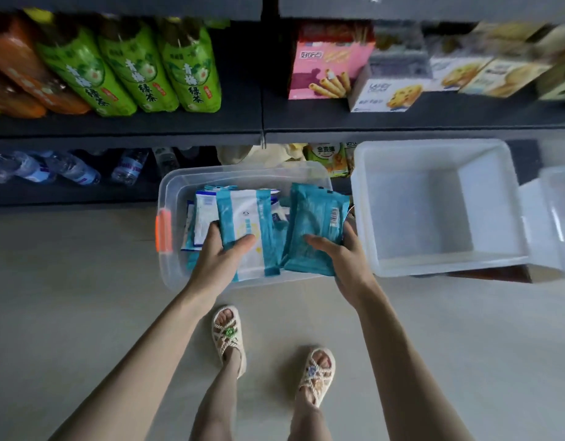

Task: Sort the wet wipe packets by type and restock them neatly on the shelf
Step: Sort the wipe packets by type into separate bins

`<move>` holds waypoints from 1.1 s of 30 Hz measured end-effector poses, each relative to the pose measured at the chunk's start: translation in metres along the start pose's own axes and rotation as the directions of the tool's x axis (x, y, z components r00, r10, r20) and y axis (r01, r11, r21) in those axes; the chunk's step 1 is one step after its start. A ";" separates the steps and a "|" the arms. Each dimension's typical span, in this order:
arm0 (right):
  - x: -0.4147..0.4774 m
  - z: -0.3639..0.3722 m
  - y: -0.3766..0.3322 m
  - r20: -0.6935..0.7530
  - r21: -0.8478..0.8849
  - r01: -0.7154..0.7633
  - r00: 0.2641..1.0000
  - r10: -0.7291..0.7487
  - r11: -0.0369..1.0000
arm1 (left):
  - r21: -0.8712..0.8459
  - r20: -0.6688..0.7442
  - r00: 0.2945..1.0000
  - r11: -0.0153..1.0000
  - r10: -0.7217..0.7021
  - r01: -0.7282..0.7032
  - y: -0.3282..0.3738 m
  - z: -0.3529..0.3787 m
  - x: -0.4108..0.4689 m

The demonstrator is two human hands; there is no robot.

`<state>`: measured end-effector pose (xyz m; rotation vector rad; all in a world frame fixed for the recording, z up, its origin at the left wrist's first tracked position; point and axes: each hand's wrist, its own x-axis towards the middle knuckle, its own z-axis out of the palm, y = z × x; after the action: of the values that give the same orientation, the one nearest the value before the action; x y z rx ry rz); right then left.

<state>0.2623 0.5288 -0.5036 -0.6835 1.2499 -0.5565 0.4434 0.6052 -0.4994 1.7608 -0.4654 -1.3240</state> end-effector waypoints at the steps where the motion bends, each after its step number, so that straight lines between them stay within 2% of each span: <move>1: -0.012 -0.015 -0.009 -0.001 -0.001 0.001 1.000 -0.001 1.000 | -0.009 0.024 1.000 1.000 -0.003 0.003 0.006 0.014 -0.012; 6: -0.066 -0.109 -0.041 -0.056 -0.038 0.037 0.998 -0.040 0.999 | 0.083 0.088 0.996 0.996 0.036 -0.043 0.026 0.113 -0.069; 12: -0.102 -0.233 -0.069 -0.117 -0.093 0.053 0.991 -0.064 0.994 | 0.208 -0.009 0.997 0.975 0.082 -0.079 0.026 0.233 -0.114; 16: -0.095 -0.287 -0.092 -0.177 -0.216 0.050 0.980 -0.089 0.975 | 0.258 0.009 0.991 0.957 0.136 -0.134 0.037 0.288 -0.109; 20: -0.053 -0.321 -0.115 -0.166 -0.461 0.089 0.969 -0.184 0.883 | 0.326 0.038 0.977 0.922 0.208 -0.209 0.046 0.333 -0.070; 23: -0.008 -0.342 -0.128 -0.152 -0.620 0.068 0.967 -0.204 0.782 | 0.403 -0.001 0.979 0.896 0.206 -0.188 0.042 0.359 -0.027; 28: 0.078 -0.369 -0.137 -0.098 -0.750 0.023 0.985 -0.145 0.661 | 0.577 -0.082 0.987 0.814 0.140 -0.068 0.032 0.389 0.047; 33: 0.157 -0.381 -0.134 -0.037 -0.837 0.006 0.997 -0.067 0.548 | 0.692 -0.090 0.987 0.721 0.134 -0.035 0.014 0.404 0.114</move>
<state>-0.0733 0.2634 -0.5732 -1.5195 1.5573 0.0551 0.1208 0.3502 -0.5822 2.3814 -1.0574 -1.0073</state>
